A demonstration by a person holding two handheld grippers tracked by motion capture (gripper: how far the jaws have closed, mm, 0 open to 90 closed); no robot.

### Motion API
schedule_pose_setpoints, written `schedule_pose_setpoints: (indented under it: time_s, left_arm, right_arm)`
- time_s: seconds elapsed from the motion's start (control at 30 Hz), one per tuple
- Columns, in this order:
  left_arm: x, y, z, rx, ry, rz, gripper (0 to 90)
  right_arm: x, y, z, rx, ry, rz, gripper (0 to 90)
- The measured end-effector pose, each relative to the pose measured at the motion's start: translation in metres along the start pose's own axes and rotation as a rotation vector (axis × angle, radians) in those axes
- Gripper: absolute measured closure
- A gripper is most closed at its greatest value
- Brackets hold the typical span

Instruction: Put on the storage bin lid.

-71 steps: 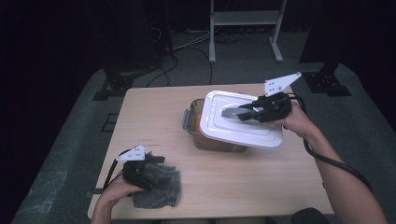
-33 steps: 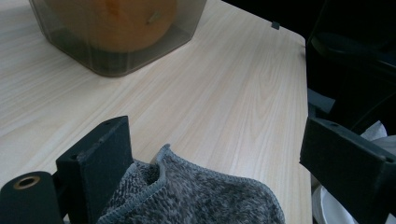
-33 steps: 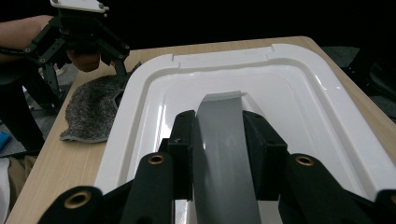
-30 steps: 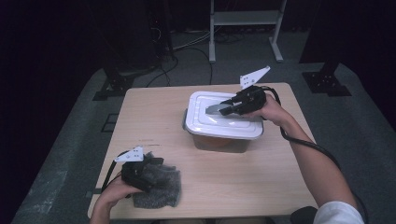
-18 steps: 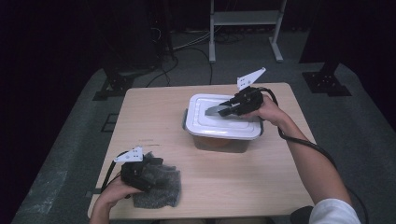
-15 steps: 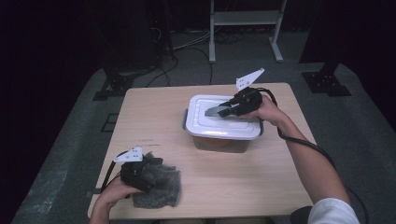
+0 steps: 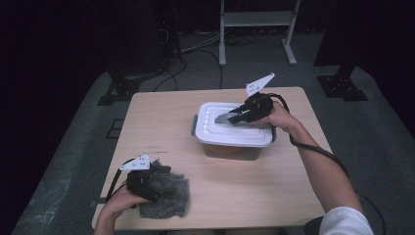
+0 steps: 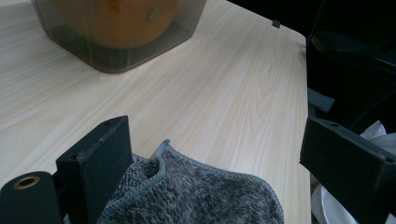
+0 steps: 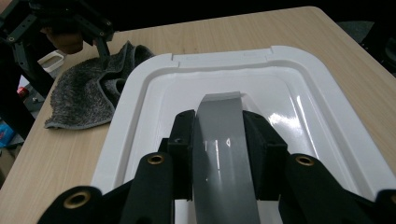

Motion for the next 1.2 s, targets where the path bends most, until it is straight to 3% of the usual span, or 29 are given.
schedule_pose_setpoints:
  time_s: [0.47, 0.83, 1.2]
  left_arm:
    - [0.0, 0.0, 0.0, -0.002, -0.003, -0.001, 8.3]
    - [-0.002, 0.001, 0.002, 0.005, 0.002, 0.0, 8.2]
    - [-0.003, 0.004, 0.002, 0.01, 0.009, -0.004, 8.2]
  right_arm:
    - [-0.002, -0.006, -0.003, 0.001, 0.013, 0.012, 55.9]
    - [-0.003, -0.025, -0.011, 0.035, 0.02, 0.054, 47.2]
    - [0.009, -0.048, -0.028, 0.07, 0.032, 0.077, 40.7]
Point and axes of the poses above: each handheld gripper's, and its own axes: y roughly forward along the jaws, x roughly out of its underside, z roughly to its right, the point moved 7 cm from there along y, roughly forward along the jaws, and after that the axes turned 13 degrees about -z, right-handed, at the moved point
